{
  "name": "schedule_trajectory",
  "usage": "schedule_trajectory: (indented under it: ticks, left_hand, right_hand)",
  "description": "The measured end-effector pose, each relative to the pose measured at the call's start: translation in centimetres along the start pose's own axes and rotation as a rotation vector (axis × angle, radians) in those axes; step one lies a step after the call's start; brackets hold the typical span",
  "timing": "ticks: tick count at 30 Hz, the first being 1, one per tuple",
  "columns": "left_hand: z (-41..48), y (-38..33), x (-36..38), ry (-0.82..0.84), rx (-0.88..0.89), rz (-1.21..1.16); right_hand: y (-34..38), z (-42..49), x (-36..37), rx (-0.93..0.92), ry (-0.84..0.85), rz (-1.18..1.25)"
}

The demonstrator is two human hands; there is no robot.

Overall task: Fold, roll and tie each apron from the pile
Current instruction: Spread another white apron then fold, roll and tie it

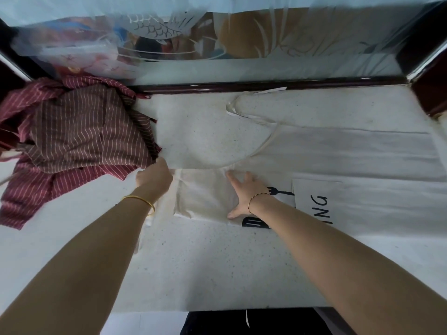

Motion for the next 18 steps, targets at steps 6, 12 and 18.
schedule_trajectory:
  ticks: [6,12,18]
  left_hand:
    - [0.9,2.1,-4.0,0.19,-0.135,-0.329]
    - [-1.6,-1.5,-7.3,0.57,-0.113,-0.51]
    - [-5.7,-13.4,-2.5,0.944,0.143,-0.77]
  right_hand:
    - [-0.1,0.4,0.2,0.041,0.048,-0.002]
    - [-0.1,0.6,0.3,0.028,0.045,-0.012]
    - [-0.4,0.0,0.2,-0.008,-0.044,-0.024]
Point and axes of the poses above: each hand's wrist, its own z-axis towards the middle knuckle, its own x-axis out of the palm, y = z × x, the point moved 10 cm from there along z, towards the middle knuckle, and after that the axes turned 5 degrees about y, right-handed, at the moved point
